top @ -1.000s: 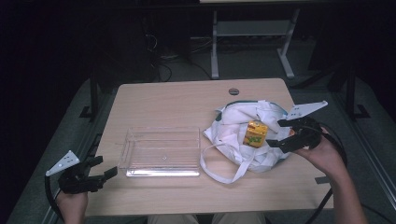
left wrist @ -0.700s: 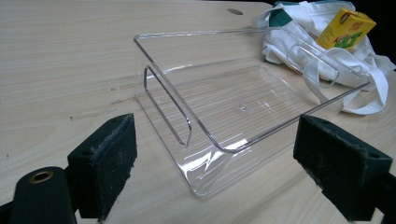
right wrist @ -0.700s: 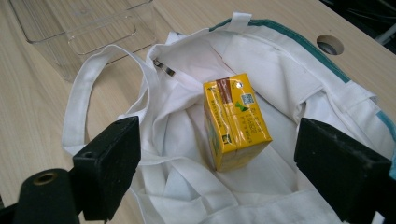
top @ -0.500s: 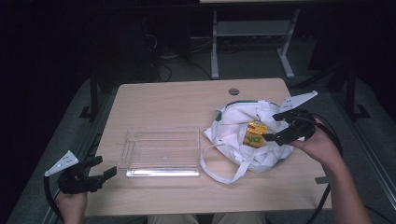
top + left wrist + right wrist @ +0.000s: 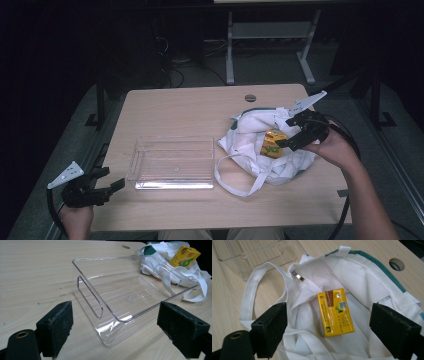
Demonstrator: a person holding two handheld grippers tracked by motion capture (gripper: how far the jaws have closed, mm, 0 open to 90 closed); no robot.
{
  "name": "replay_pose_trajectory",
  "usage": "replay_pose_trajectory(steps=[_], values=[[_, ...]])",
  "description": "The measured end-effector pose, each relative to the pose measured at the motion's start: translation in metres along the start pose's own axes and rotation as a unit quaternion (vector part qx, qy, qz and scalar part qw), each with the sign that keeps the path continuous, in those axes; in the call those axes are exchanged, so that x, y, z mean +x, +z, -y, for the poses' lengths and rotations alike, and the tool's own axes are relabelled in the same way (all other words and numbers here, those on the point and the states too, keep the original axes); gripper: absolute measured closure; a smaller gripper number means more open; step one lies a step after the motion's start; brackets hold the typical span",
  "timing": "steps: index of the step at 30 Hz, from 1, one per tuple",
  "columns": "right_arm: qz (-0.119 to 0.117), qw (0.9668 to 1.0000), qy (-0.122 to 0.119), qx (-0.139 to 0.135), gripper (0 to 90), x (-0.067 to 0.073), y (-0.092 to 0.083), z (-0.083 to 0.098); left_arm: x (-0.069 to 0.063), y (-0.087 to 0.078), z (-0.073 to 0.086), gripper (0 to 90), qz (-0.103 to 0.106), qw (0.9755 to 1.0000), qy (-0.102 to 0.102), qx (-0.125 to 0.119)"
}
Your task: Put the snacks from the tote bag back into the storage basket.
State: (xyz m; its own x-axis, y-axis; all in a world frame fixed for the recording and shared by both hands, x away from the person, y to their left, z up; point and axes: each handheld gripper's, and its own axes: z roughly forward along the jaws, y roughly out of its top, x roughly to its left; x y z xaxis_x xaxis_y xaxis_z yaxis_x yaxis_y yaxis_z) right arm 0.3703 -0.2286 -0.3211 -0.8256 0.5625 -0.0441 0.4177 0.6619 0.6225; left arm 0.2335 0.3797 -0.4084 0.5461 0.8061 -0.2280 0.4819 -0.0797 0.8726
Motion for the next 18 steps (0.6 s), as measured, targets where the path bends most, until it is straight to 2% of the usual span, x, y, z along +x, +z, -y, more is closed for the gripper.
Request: replay_pose_trajectory(steps=[9,15,18], values=[[-0.004,0.9993,-0.014,0.034,18.9,-0.008,0.015,-0.006,0.001,0.0,0.0,13.1,0.002,1.0,-0.002,-0.001],[-0.01,0.9984,-0.014,0.053,21.2,-0.014,0.029,-0.008,0.001,-0.001,0.0,13.0,0.003,1.0,-0.001,-0.002],[-0.005,0.9976,-0.02,0.066,22.2,-0.015,0.036,-0.009,0.002,-0.001,0.0,13.0,0.003,1.0,-0.003,-0.001]])
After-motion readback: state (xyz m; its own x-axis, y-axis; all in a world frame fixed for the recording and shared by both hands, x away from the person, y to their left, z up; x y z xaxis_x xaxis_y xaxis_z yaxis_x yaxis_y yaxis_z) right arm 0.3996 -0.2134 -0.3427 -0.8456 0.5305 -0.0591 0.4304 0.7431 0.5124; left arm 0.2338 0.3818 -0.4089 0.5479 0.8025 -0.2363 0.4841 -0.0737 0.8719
